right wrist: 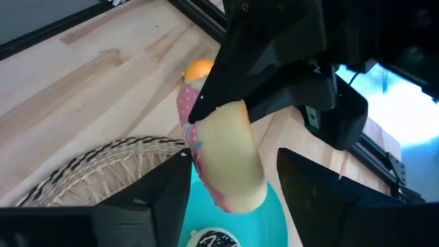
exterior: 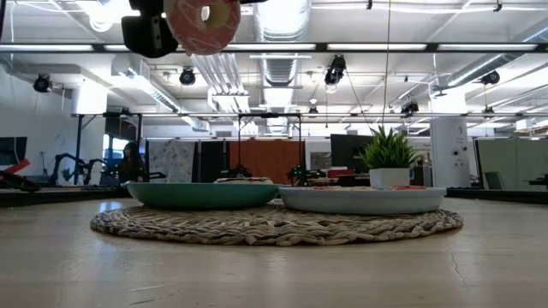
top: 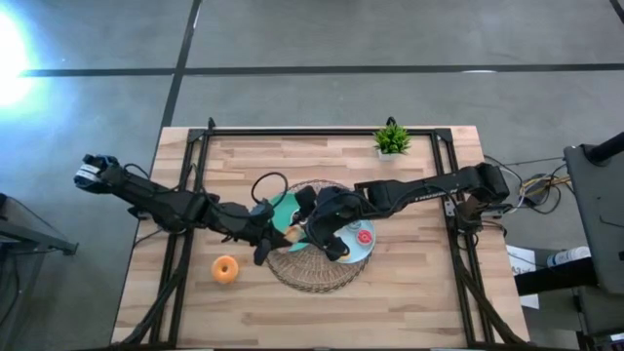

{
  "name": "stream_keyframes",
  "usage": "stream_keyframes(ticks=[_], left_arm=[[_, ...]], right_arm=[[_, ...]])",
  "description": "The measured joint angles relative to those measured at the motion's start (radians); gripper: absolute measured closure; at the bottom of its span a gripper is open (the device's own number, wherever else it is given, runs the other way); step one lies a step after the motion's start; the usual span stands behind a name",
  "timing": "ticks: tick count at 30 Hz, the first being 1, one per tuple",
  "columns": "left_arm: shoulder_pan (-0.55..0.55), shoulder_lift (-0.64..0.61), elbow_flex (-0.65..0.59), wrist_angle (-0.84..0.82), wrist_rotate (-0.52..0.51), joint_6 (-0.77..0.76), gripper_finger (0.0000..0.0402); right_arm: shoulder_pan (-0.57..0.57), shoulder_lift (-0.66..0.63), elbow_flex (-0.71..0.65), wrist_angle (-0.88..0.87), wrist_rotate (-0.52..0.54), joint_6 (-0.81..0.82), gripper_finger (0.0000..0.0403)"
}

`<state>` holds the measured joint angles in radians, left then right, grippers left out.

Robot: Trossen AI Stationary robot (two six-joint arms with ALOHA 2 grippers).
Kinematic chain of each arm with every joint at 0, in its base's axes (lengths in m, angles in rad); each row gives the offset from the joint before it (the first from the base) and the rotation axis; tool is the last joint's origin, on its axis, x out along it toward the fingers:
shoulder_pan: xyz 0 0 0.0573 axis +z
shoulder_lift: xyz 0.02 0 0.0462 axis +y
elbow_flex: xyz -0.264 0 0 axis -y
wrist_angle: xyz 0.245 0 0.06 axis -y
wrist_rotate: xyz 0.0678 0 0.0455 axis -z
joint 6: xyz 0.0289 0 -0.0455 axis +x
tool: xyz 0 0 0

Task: Pick & Place donuts
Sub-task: Put the big pink donut on the green plate

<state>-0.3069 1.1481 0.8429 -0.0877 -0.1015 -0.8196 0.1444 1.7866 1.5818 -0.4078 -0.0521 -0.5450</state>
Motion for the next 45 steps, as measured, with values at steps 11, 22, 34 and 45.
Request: stream_keyframes(ticks=[11,22,34,45], left_arm=[[0.004,0.000,0.000,0.046,-0.030,-0.010,0.0388],[0.004,-0.010,0.002,-0.035,-0.177,-0.011,0.0288],[-0.126,-0.141,0.015,-0.205,-0.665,-0.011,0.0246],[-0.440,-0.120,0.096,-0.205,-1.154,0.059,0.0246]], right_arm=[[0.000,0.000,0.000,-0.010,-0.002,0.104,0.0295],[-0.012,0.002,-0.002,-0.103,0.004,0.225,0.0385],[-0.193,0.057,-0.009,-0.098,-0.129,0.820,0.0380],[-0.274,0.308,0.089,-0.016,-0.257,0.991,0.0380]])
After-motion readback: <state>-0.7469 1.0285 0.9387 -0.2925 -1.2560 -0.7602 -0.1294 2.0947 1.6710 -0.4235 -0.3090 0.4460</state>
